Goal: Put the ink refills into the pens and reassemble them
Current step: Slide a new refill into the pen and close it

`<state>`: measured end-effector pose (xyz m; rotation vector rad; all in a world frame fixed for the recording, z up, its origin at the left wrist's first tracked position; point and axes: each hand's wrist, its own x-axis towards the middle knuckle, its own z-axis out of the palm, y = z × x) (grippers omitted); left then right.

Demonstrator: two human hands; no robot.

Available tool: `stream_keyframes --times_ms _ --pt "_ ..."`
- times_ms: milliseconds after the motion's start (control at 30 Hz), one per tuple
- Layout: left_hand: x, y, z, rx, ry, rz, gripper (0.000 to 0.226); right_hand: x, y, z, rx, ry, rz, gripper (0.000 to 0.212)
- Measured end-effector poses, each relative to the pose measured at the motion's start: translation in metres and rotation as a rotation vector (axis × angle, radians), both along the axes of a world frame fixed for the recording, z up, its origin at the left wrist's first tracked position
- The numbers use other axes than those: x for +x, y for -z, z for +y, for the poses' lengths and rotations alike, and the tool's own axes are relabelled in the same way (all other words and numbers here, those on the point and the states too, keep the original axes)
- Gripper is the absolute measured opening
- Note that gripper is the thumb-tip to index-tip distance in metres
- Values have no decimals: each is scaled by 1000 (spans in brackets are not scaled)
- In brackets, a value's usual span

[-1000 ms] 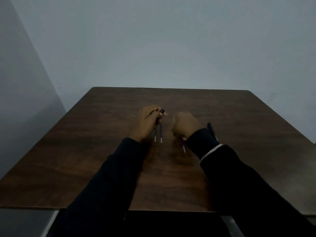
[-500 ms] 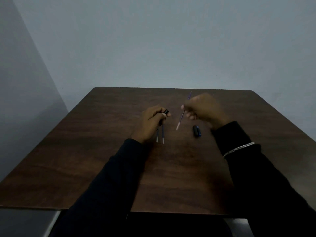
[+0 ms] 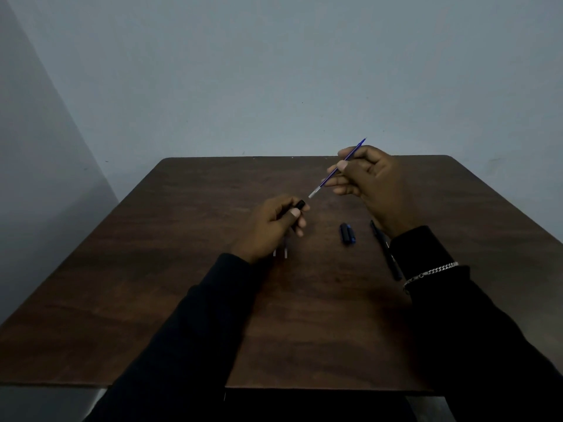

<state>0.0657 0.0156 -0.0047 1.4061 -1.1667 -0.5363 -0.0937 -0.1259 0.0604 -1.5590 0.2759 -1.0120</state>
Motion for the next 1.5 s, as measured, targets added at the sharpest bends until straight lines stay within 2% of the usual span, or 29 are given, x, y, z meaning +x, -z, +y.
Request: stream_keyframes --times_ms 433,733,1033,1267,1500 --pt "-7 -2 2 83 12 -109 22 2 10 -2 -90 -33 25 12" --pt "-10 -4 3 95 18 -100 22 1 12 -4 -81 -23 25 12" --pt "-16 -10 6 32 25 -131 21 8 25 4 -240 -94 214 12" --pt "-12 -5 4 9 47 -134 20 8 24 1 -211 -96 187 14" --pt "-14 -1 3 -10 32 -168 20 7 25 2 -250 -104 222 5"
